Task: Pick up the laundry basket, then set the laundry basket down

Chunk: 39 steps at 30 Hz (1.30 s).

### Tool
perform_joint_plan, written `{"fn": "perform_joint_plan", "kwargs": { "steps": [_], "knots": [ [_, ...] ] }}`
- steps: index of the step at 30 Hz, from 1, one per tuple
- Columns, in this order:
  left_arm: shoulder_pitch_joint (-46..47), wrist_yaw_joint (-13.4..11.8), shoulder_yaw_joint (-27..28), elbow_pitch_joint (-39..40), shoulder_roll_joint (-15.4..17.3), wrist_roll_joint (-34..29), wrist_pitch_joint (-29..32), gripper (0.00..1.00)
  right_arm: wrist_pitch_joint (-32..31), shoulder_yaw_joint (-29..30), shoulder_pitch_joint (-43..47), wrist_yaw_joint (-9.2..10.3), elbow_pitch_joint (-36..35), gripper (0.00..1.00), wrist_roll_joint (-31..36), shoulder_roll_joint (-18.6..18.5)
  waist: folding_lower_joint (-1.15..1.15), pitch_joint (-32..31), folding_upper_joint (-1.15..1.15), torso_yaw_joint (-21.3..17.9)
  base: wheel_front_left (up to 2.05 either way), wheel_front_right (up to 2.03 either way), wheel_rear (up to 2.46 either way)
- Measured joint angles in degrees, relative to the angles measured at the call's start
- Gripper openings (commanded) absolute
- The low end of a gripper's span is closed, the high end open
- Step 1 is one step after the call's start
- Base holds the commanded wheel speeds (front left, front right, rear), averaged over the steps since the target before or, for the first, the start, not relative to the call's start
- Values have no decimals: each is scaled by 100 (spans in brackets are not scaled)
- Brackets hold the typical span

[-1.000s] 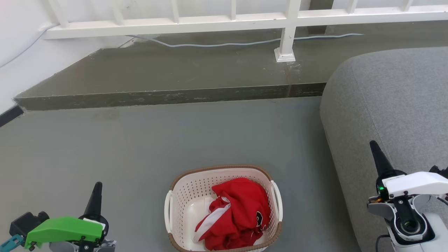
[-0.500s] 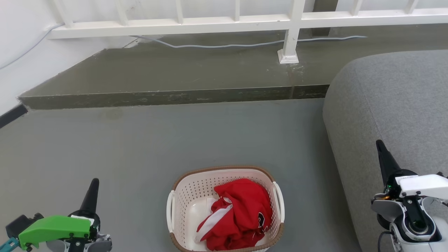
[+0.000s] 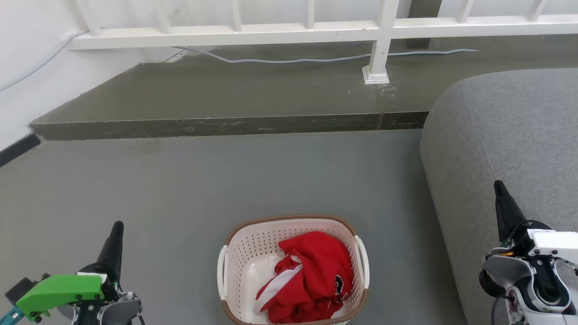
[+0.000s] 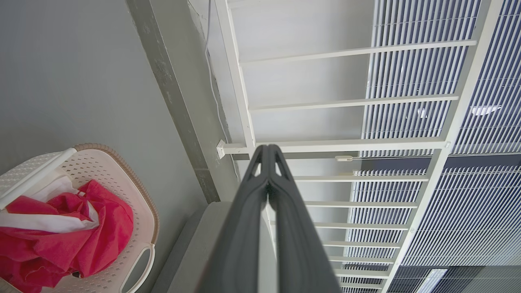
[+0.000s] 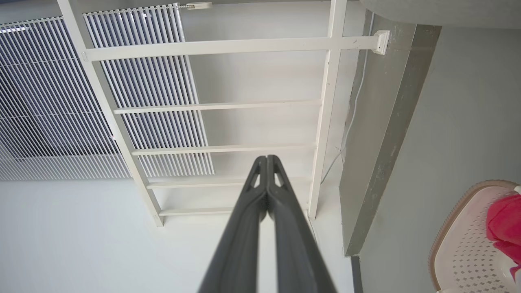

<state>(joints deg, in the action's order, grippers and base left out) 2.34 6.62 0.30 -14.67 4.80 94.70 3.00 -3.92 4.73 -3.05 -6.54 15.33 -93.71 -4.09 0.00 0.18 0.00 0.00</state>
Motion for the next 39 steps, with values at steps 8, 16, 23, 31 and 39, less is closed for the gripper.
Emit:
{"fn": "perform_joint_plan", "kwargs": {
  "steps": [8,16,23,31,39],
  "knots": [
    [12,1,12,-30,-8,42,4,0,-1,23,-2,0,16,0,-25,9,0,0,0,0,0,0,0],
    [12,19,16,-64,-10,42,5,0,-2,26,-4,0,26,0,-25,9,0,-1,0,0,0,0,0],
    [13,19,21,-89,-11,42,5,0,-15,29,-5,0,42,0,-25,9,0,-2,0,0,0,0,0],
    [16,19,27,-105,-12,42,13,0,-15,32,-7,0,52,0,-25,10,0,-2,0,0,0,0,0],
    [19,19,33,-115,-14,42,32,0,-15,34,-8,0,62,0,-25,10,0,-3,0,0,0,0,0]
  ]
}}
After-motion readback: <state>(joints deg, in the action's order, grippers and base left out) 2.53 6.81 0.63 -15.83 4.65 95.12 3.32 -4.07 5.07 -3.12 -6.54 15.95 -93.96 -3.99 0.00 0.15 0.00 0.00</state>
